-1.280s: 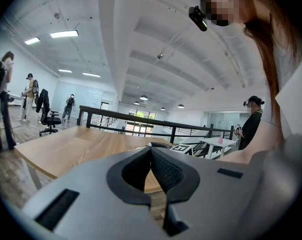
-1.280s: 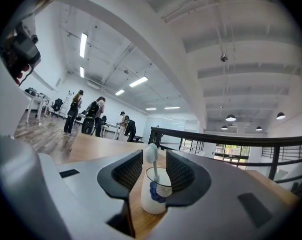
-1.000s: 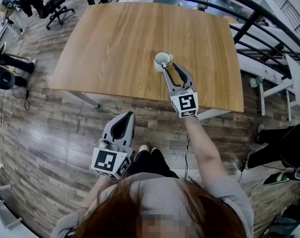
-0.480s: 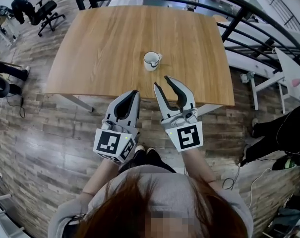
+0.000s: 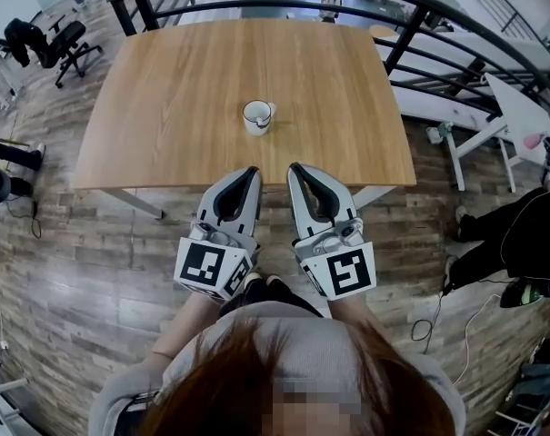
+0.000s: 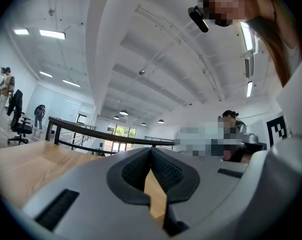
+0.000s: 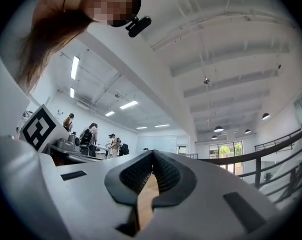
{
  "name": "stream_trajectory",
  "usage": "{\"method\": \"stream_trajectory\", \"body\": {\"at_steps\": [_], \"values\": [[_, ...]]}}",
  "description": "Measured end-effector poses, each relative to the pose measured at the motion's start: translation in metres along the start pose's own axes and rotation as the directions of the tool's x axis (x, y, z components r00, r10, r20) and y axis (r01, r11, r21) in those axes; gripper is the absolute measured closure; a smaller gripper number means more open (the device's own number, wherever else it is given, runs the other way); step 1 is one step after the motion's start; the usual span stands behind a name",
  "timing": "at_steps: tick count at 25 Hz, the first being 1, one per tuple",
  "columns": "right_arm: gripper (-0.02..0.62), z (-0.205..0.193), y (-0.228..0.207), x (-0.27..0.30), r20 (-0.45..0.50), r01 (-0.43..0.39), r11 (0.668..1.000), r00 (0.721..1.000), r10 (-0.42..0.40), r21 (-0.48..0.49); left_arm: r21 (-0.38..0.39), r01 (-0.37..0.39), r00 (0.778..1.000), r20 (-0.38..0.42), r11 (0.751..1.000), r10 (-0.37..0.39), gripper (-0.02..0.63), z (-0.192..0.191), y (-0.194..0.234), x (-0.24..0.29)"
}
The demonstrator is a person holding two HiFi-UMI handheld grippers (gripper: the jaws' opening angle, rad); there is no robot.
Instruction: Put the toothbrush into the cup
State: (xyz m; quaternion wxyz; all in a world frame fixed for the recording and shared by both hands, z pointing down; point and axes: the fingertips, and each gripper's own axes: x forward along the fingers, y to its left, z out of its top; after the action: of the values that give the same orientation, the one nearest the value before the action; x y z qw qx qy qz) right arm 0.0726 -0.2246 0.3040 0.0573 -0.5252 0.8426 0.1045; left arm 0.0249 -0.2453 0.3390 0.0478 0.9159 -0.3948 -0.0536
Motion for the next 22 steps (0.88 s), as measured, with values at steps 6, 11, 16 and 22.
{"method": "stream_trajectory", "body": {"at_steps": [6,11,16,22], "values": [[0.581,0.002,0.003,-0.016,0.010,-0.013,0.999,1.000,0.012,0.031,0.005,0.001,1.000,-0.006,1.000,-0.001,0.600,-0.004,-0.019,-0.008],[0.581,-0.003,0.003,-0.037,0.013,-0.029,0.997,1.000,0.029,0.067,-0.028,-0.022,1.000,-0.010,0.999,0.022,0.600,-0.022,-0.031,-0.020],[0.581,0.005,0.010,-0.049,0.018,-0.024,0.997,1.000,0.022,0.079,-0.064,-0.002,1.000,-0.007,0.998,0.001,0.600,-0.017,-0.042,-0.033],[0.581,0.017,0.029,-0.068,0.016,-0.028,0.994,1.000,0.027,0.104,-0.105,0.049,0.999,0.018,0.993,-0.048,0.600,-0.004,-0.058,-0.053]]}}
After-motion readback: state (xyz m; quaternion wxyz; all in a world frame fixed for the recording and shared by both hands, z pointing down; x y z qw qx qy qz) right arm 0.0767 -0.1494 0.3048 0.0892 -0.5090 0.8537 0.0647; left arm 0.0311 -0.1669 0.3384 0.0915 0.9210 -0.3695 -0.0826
